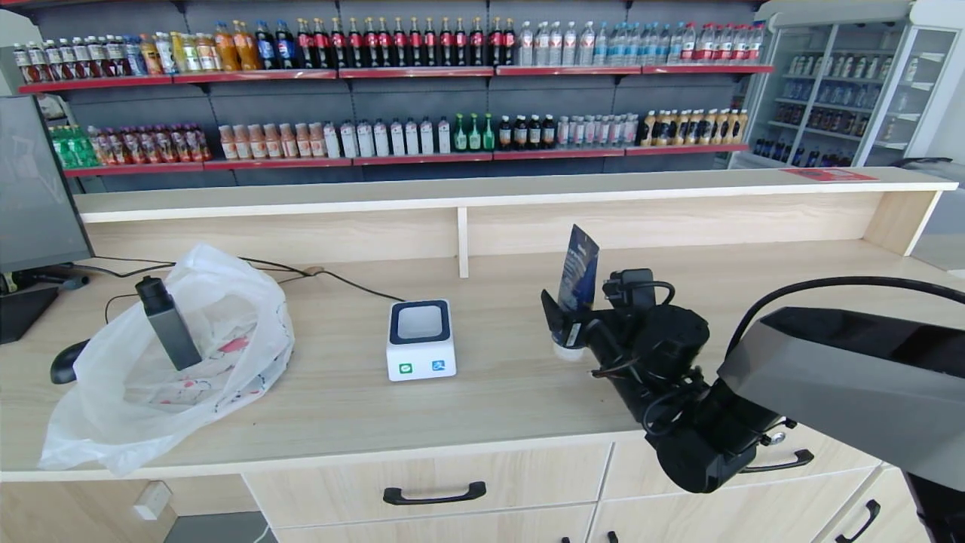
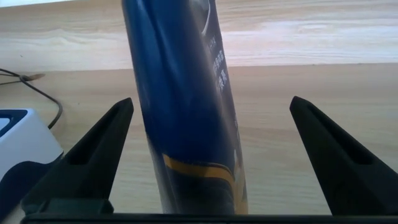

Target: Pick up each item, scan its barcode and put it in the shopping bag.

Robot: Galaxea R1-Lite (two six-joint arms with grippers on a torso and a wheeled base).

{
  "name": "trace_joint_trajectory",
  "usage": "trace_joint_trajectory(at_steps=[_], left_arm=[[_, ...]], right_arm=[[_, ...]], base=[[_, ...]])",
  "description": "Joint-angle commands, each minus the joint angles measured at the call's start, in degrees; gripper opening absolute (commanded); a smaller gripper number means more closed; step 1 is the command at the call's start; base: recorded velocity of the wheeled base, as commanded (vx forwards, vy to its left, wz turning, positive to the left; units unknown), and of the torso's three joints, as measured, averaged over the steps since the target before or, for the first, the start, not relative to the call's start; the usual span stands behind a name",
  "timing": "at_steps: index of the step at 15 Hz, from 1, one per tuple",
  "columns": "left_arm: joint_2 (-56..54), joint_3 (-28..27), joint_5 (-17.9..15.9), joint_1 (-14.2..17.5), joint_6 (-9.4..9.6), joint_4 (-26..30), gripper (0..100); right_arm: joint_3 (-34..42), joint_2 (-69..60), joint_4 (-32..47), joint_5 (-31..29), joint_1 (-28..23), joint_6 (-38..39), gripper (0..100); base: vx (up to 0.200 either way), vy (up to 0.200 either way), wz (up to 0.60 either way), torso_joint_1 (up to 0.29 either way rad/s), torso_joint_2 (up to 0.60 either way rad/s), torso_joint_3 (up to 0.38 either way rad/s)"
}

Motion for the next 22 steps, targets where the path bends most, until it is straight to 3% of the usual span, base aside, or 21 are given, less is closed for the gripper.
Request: trace_joint_trajectory(at_steps=[1,9,10,22], left_arm=[[-0.02,0.00,0.00,0.02,-0.02,-0.01,0],[-0.02,0.00,0.00,0.02,-0.02,-0.10,0],[-0.02,0.00,0.00,0.02,-0.02,-0.10,0],[-0.02,0.00,0.00,0.02,0.16,0.07,0]], right_arm=[[-0.19,0.81,-0.06,0.03,0.03,0.02,100],[-1.15,1.86,-0.06,0.12,-0.76,0.02,100],[-1.15,1.86,-0.06,0.12,-0.76,0.02,0],[2.19,-1.48,-0.06,-0.32,-0.85,1.95,0]], base=[[0.000,0.000,0.00,0.000,0.00,0.000],[0.000,0.000,0.00,0.000,0.00,0.000],[0.000,0.000,0.00,0.000,0.00,0.000],[0.000,0.000,0.00,0.000,0.00,0.000]])
